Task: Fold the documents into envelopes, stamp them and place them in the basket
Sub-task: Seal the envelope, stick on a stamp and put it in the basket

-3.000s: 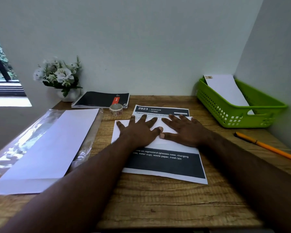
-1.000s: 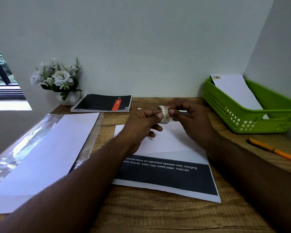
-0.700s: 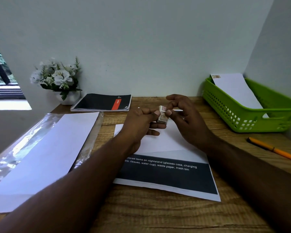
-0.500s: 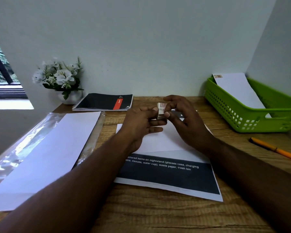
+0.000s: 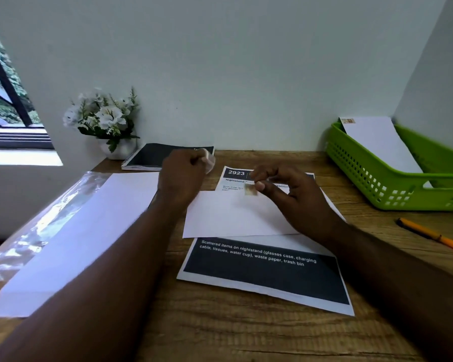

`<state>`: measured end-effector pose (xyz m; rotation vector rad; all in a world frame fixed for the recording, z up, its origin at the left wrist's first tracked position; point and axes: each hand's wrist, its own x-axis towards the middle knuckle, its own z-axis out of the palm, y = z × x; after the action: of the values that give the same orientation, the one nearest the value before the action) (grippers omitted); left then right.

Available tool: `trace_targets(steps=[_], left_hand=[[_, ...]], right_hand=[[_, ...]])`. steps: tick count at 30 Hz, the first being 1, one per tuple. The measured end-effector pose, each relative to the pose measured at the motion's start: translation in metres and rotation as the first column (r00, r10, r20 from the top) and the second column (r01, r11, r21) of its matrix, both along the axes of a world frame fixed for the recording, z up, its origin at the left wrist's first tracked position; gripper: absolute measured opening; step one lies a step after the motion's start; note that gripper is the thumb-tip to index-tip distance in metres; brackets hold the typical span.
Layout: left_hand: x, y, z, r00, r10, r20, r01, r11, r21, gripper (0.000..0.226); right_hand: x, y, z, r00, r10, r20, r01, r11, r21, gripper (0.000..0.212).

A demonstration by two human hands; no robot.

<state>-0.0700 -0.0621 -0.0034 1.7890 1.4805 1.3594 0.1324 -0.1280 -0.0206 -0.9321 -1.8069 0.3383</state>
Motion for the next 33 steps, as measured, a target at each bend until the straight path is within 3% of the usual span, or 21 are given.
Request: trace_targets(steps=[1,3,7,12,14,16,17,19,21,22,28,33], left_hand=[[-0.007,0.005,-0.004,0.989,0.048,-0.140,-0.045,0.999,0.024,0.016],[-0.018,0.014,-0.013,0.955,0.115,-0.273,-0.120,0.993,-0.001,0.019],[-0.027,0.023,-0.019,0.940,0.091,-0.328,-0.124,0.989,-0.082,0.016],[-0.018,0.015,-0.014,0.908,0.163,-0.385,-0.165,0.986,0.030,0.021],[-0.003,0.008,-0.012,0.914,0.144,-0.378,-0.098,0.985,0.139,0.022],[0.021,-0.004,-0.012,0.906,-0.010,-0.424,0.099,0.977,0.188,0.026],[0.033,-0.011,-0.015,0.872,-0.141,-0.469,0.232,0.962,0.142,0.031],[0.058,-0.028,-0.020,0.718,-0.379,-0.583,0.433,0.900,-0.052,0.043],[0.071,-0.037,-0.023,0.553,-0.459,-0.695,0.475,0.859,-0.191,0.046],[0.073,-0.038,-0.023,0.517,-0.462,-0.721,0.474,0.856,-0.208,0.044],[0.071,-0.044,-0.017,0.643,-0.403,-0.652,0.467,0.880,-0.083,0.035],[0.097,-0.045,-0.017,0.680,-0.396,-0.617,0.470,0.881,-0.048,0.028]], right_hand=[[0.002,0.001,-0.001,0.999,0.007,-0.047,-0.010,0.998,-0.055,0.004],[0.005,0.004,-0.002,0.991,0.027,-0.134,-0.045,0.990,-0.133,0.011],[0.007,0.005,0.000,0.962,0.034,-0.271,-0.088,0.978,-0.190,0.013],[0.013,0.008,0.000,0.950,-0.017,-0.310,-0.058,0.972,-0.229,0.016],[0.019,0.011,0.003,0.952,-0.026,-0.305,-0.049,0.971,-0.236,0.017],[0.028,0.012,0.011,0.960,-0.031,-0.277,-0.043,0.966,-0.256,0.018],[0.035,0.012,0.015,0.966,-0.031,-0.256,-0.040,0.963,-0.267,0.018],[0.053,0.012,0.025,0.976,-0.055,-0.211,-0.010,0.955,-0.296,0.018],[0.075,0.010,0.031,0.982,-0.112,-0.149,0.058,0.942,-0.329,0.020],[0.086,0.009,0.033,0.983,-0.139,-0.118,0.089,0.932,-0.352,0.024],[0.108,0.013,0.022,0.989,-0.146,0.011,0.135,0.882,-0.451,0.027],[0.111,0.016,0.016,0.991,-0.124,0.050,0.133,0.864,-0.485,0.022]])
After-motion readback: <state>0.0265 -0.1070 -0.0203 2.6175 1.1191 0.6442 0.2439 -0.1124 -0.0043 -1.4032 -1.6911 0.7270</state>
